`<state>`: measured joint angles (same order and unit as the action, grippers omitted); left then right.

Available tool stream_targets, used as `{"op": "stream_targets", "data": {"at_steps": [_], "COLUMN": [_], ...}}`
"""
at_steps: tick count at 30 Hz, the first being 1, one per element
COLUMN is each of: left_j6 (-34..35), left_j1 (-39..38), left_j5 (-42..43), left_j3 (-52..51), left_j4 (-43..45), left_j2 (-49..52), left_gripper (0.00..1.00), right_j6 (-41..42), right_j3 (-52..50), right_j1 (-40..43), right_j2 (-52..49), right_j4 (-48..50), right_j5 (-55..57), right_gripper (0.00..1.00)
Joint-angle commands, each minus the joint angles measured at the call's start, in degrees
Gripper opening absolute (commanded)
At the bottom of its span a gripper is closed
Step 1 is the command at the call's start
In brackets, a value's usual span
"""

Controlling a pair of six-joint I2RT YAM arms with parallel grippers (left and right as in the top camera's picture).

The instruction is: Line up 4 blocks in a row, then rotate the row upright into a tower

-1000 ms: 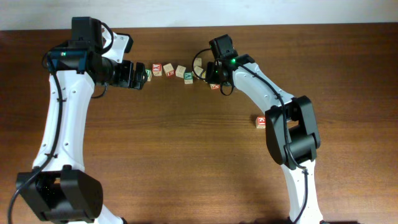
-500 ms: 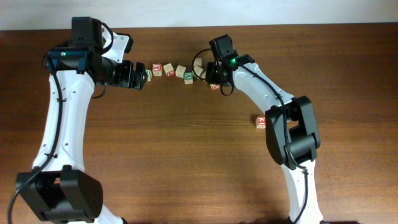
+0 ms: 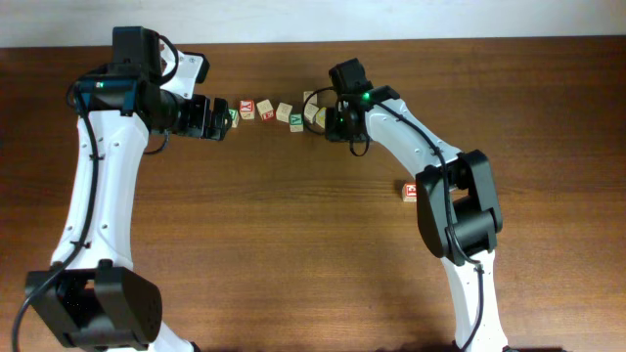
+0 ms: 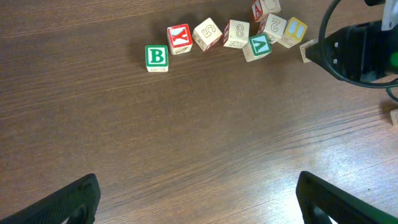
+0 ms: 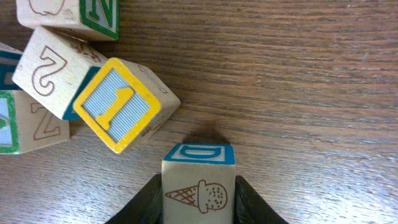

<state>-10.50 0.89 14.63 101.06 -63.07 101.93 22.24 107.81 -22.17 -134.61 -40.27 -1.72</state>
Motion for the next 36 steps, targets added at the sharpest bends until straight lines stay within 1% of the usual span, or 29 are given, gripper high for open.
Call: {"op": "stream_targets", "data": {"at_steps": [1, 4, 7, 9, 14, 18, 19, 22, 23, 25, 26, 27, 28, 29, 30, 31, 32, 33, 36], "left_j6": [-0.55, -0.55, -0.55, -0.55, -0.55, -0.55, -0.55, -0.55, -0.55, -0.55, -0.55, -0.55, -0.55, -0.55, -0.52, -0.52, -0.55, -0.55, -0.55], "left_j1": [0.02, 0.02, 0.02, 0.02, 0.02, 0.02, 0.02, 0.02, 0.02, 0.02, 0.02, 0.02, 0.02, 0.02, 0.02, 0.02, 0.02, 0.02, 0.02], "left_j5": [0.63, 0.63, 0.63, 0.63, 0.63, 0.63, 0.63, 0.63, 0.63, 0.63, 0.63, 0.63, 0.63, 0.63, 0.63, 0.63, 0.63, 0.63, 0.63], "left_j3": [0.76, 0.76, 0.79, 0.79, 0.76, 0.76, 0.79, 0.79, 0.79, 0.79, 0.79, 0.79, 0.76, 0.79, 0.79, 0.79, 0.76, 0.79, 0.79], "left_j4": [-0.02, -0.02, -0.02, -0.02, -0.02, -0.02, -0.02, -0.02, -0.02, -0.02, -0.02, 0.00, -0.02, -0.02, -0.02, -0.02, -0.02, -0.02, 0.00], "left_j2": [0.39, 0.39, 0.39, 0.39, 0.39, 0.39, 0.39, 0.39, 0.39, 0.39, 0.39, 0.39, 0.39, 0.39, 0.39, 0.39, 0.39, 0.39, 0.39], "left_gripper": [0.99, 0.99, 0.99, 0.99, 0.99, 0.99, 0.99, 0.99, 0.99, 0.99, 0.99, 0.99, 0.99, 0.99, 0.99, 0.99, 0.99, 0.99, 0.99], "right_j6": [-0.85, -0.87, -0.85, -0.85, -1.05, -1.03, -1.03, -1.03, -1.03, -2.36, -3.32, -4.76, -5.79, -5.95, -5.90, -4.48, -1.36, 0.92, 13.66], "right_j3": [4.37, 9.51, 9.46, 9.40, 6.86, 3.98, 3.23, 2.64, 2.64, 3.58, 6.14, 12.70, 17.00, 21.51, 22.34, 22.25, 21.84, 21.55, 21.46], "right_j1": [-0.22, -0.22, -0.22, -0.26, -0.26, -0.24, -0.24, -0.20, -0.20, 0.48, 1.11, 1.95, 2.01, 1.95, 1.77, 1.42, 0.96, 0.74, 0.70], "right_j2": [-0.28, 0.48, 0.37, 0.37, 0.37, 0.35, 0.35, 0.35, 0.35, 0.37, 0.37, 0.42, 0.42, 0.42, 0.42, 0.28, -0.74, -1.75, -5.88], "right_j4": [-7.82, -26.32, -38.71, -43.04, -47.60, -47.06, -46.64, -44.44, -43.52, -40.11, -39.56, -39.43, -38.23, -33.62, -29.64, -25.05, -20.06, -17.20, -11.80], "right_j5": [0.87, -0.24, -0.24, -0.22, -0.17, 1.03, 1.38, 1.68, 2.14, 2.36, 2.34, 1.92, 1.66, 1.25, 0.66, 0.44, 0.46, 0.48, 0.42], "right_gripper": [0.30, 0.30, 0.30, 0.30, 0.31, 0.31, 0.36, 0.46, 0.51, 0.51, 0.51, 0.51, 0.51, 0.52, 0.52, 0.52, 0.52, 0.52, 0.51]}}
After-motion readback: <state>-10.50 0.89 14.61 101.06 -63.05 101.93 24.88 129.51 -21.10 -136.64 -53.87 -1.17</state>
